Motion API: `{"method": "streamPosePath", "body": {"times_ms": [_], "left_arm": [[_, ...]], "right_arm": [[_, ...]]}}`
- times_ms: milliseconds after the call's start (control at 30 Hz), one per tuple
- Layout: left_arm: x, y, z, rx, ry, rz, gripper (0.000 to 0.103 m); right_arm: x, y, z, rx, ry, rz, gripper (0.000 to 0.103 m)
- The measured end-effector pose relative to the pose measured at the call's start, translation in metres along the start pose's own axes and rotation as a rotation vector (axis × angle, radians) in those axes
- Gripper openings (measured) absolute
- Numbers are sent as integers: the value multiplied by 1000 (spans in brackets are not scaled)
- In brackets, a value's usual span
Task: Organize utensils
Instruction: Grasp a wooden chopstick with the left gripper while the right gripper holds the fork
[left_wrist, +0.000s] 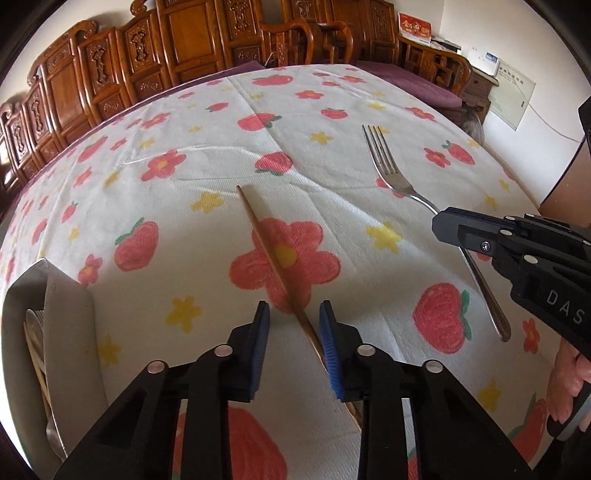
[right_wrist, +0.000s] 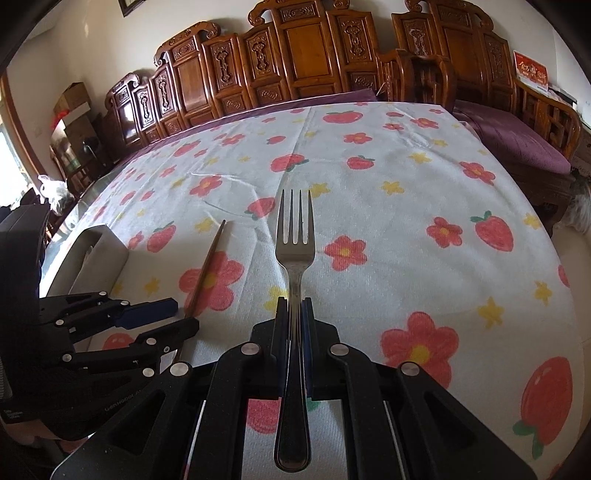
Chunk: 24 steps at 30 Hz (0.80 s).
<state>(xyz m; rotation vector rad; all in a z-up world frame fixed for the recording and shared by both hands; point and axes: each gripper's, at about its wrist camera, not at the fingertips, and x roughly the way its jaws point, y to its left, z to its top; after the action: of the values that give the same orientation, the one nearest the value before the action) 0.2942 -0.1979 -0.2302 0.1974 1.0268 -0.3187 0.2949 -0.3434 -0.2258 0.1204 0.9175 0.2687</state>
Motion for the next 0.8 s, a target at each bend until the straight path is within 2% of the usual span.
{"method": "streamPosePath", "body": {"times_ms": [67,133,800], "left_arm": [[-1,0,-1,5,2,-8,8],[-2,0,-3,10,7,-16,5],[-69,29,-21,-1,-67,43,4]], "right_arm": [[0,2,0,-2,1,4,9],[1,3,1,-5,2,6,9],[-4,40,-3,-110,-2,-18,9]]}}
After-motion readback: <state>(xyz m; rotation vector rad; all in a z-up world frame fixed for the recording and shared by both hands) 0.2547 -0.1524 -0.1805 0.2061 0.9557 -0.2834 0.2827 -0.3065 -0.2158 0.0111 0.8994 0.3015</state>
